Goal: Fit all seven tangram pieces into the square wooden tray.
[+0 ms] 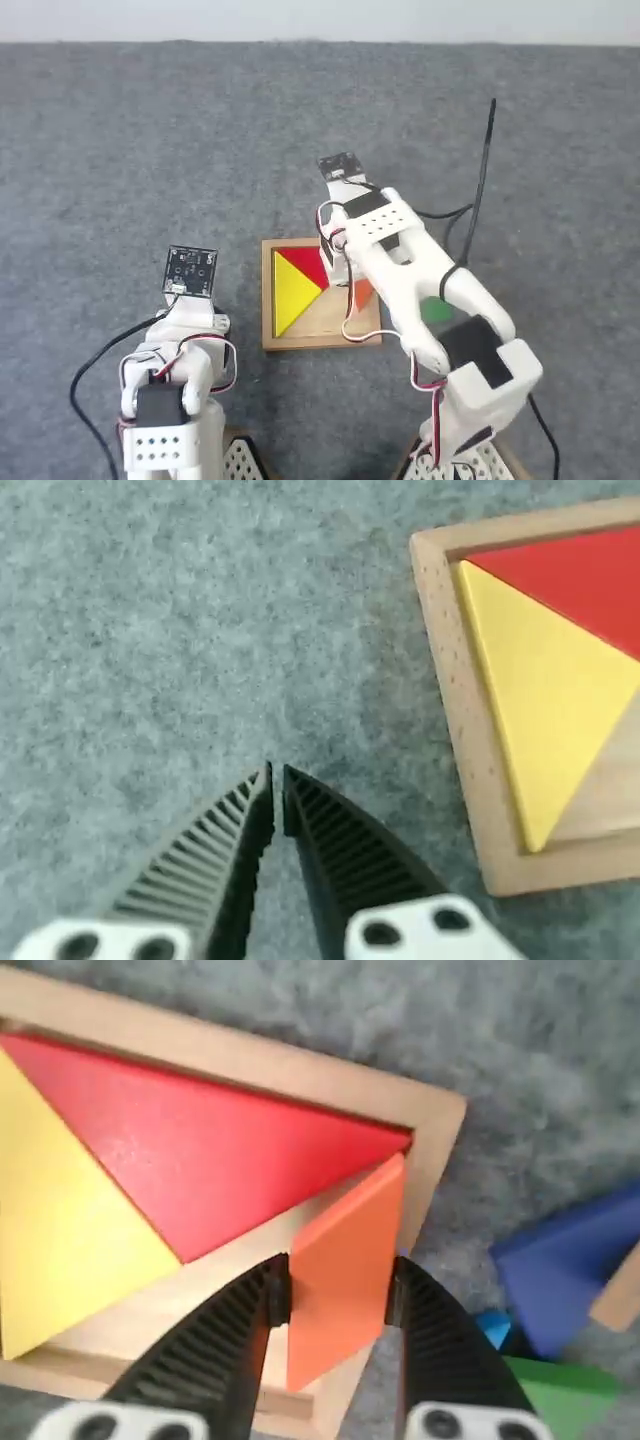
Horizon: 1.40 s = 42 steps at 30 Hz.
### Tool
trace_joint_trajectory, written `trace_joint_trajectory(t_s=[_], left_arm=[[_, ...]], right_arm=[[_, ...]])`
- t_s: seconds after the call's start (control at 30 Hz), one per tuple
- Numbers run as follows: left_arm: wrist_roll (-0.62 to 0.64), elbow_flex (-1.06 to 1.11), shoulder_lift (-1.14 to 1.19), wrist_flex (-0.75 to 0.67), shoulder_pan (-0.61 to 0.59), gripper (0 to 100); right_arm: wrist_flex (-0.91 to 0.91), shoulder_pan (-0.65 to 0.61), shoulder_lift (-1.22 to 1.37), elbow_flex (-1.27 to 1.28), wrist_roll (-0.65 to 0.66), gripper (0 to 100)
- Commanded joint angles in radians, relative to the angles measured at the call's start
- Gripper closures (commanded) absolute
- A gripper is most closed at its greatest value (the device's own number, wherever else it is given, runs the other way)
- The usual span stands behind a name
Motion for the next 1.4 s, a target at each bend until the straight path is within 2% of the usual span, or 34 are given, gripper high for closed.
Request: trace_joint_trajectory(t_s=[0.0,0.47,0.7,1.0,1.2,1.37], left_arm=[[-0.002,-0.01,-0.015,0.003,0.005,98],[-0.002,-0.01,-0.015,0.003,0.005,98],[-0.002,-0.01,-0.015,0.003,0.005,98],[-0.002,-0.01,-0.015,0.003,0.005,98],[-0.002,-0.01,-0.015,0.003,0.005,98],[-0.002,-0.01,-0.015,0.003,0.005,98]], right_arm=[[0.01,-0.012,0.002,-0.034,-0.012,87.2],[0.03,-0.028,0.005,-0.035,-0.005,86.1],[0.005,-0.061,-0.001,-0.037,-0.003,71.7],[-0.03,-0.007,-0.105,-0.029,-0.003,74.5],[-0.033,0.025,-0.234,0.107,0.044,74.5],[-0.042,0.028,-0.199,0.146,0.054,74.6]])
